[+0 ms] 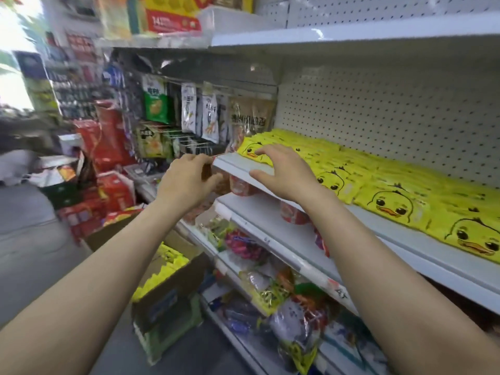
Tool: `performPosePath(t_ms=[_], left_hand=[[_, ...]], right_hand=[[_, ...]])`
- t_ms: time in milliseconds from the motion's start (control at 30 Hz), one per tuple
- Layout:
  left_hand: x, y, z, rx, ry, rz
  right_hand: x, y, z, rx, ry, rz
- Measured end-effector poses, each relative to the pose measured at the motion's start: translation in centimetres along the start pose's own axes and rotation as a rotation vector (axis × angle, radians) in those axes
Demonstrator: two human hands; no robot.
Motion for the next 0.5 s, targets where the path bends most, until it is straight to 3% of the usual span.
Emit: performPosePath(t_ms=[500], left_hand=[[-14.5,4.6,-28.3,-0.134,-0.187,-0.094]], right_hand=[[-27.4,21.9,-10.7,-0.073,-0.142,-0.2]])
Point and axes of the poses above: each hand's wrist, its own x-axis away from the middle knuckle, its own y-axis out of the palm, z = x × y, the point moved 7 cm from there along -x, towards the middle knuckle, and after that the axes turned 1 degree about -z, right-handed, at the moved point
